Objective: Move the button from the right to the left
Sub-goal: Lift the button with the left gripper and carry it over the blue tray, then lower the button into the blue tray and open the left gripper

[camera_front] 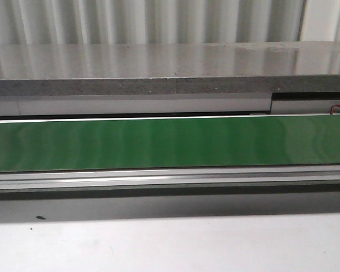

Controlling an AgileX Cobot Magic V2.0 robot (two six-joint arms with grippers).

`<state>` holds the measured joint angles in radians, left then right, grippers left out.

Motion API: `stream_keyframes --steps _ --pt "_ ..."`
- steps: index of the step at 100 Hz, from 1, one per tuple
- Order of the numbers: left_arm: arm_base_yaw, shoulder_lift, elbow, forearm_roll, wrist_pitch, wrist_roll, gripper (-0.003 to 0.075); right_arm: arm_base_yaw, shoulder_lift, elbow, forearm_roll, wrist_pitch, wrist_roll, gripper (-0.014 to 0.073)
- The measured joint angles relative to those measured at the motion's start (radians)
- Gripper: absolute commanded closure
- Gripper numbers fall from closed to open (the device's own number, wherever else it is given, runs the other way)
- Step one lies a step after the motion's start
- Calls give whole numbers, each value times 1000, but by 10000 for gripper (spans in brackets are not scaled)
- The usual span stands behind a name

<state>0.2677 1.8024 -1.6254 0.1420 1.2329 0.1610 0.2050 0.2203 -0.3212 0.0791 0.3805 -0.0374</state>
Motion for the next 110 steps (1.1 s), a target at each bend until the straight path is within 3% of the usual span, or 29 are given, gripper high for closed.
stream_keyframes --steps 28,88,100,110 --pt "81 74 0 4 0 20 668 0 0 0 0 0 0 662" --pt "84 309 0 39 -12 34 659 0 0 0 0 0 0 662" --pt "84 316 0 40 -12 36 534 0 0 0 0 0 0 662" --pt "84 316 0 40 -12 47 348 0 0 0 0 0 0 662"
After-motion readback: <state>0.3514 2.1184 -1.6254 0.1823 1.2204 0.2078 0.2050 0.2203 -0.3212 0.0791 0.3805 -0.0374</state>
